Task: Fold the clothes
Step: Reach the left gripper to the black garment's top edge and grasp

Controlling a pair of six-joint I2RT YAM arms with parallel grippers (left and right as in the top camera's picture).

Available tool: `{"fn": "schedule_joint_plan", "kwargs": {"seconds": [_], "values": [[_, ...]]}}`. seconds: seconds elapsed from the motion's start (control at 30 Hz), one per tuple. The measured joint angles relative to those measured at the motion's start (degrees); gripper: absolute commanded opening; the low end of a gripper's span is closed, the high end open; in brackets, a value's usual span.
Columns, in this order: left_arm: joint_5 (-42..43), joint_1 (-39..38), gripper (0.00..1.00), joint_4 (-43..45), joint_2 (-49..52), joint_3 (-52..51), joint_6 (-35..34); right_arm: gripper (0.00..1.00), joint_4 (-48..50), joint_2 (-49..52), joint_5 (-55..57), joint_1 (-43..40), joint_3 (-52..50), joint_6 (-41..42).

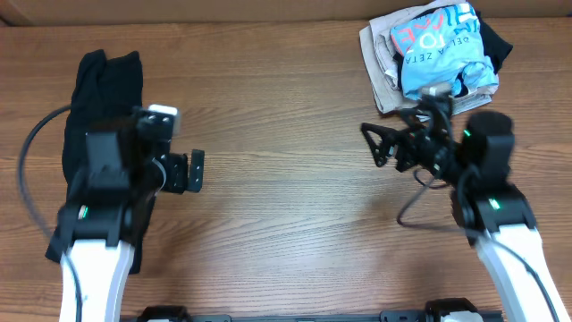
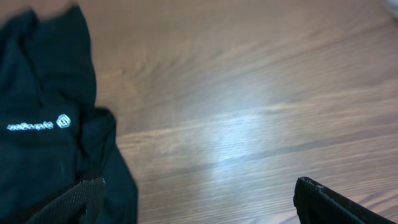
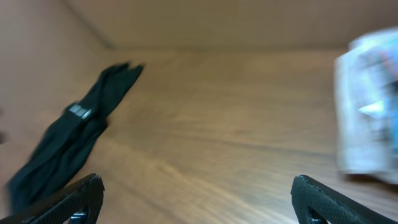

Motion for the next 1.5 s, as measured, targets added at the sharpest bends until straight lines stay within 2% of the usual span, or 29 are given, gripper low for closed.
{"fn": "schedule_joint_plan", "kwargs": {"seconds": [0.13, 0.27, 0.4, 0.47, 0.6, 0.83, 1.0, 1.23, 1.4, 1.5], "values": [[-4.57, 0.7, 1.0, 2.64, 8.28, 0.0, 1.14, 0.85, 3.13, 8.68, -6.8, 0.0, 0.0, -0.04], [-10.99, 5.18, 1.0, 6.8, 14.75, 0.0, 0.0, 0.82, 3.89, 14.14, -10.21, 0.04, 0.0, 0.17], [-15.23, 12.68, 0.9, 10.58, 19.71, 0.0, -2.03, 0.8, 4.61, 17.2, -11.54, 0.57, 0.0, 0.22], [-16.35, 16.22, 0.79, 11.91, 21.92, 0.0, -2.19, 0.77, 5.33, 17.86, -11.78, 1.09, 0.0, 0.15], [-17.94, 21.09, 0.64, 12.37, 26.49, 0.0, 0.83, 0.75, 6.1, 18.1, -12.0, 2.1, 0.0, 0.22], [-18.43, 22.51, 0.56, 13.07, 30.64, 0.0, 8.24, 0.74, 6.23, 18.1, -11.69, 3.3, 0.0, 0.22], [-18.43, 22.51, 0.42, 14.43, 31.45, 0.0, 11.15, 0.74, 6.25, 18.1, -11.28, 3.32, 0.0, 0.26], [-17.86, 22.49, 0.46, 14.73, 35.78, 0.0, 13.16, 0.74, 6.29, 18.1, -10.36, 3.32, 0.0, 0.22], [-17.75, 22.23, 0.55, 14.75, 37.09, 0.0, 13.38, 0.74, 6.32, 18.1, -9.97, 3.32, 0.0, 0.24], [-17.22, 21.77, 0.55, 14.78, 37.09, 0.0, 13.35, 0.74, 6.32, 18.1, -9.81, 3.32, 0.0, 0.22]]}}
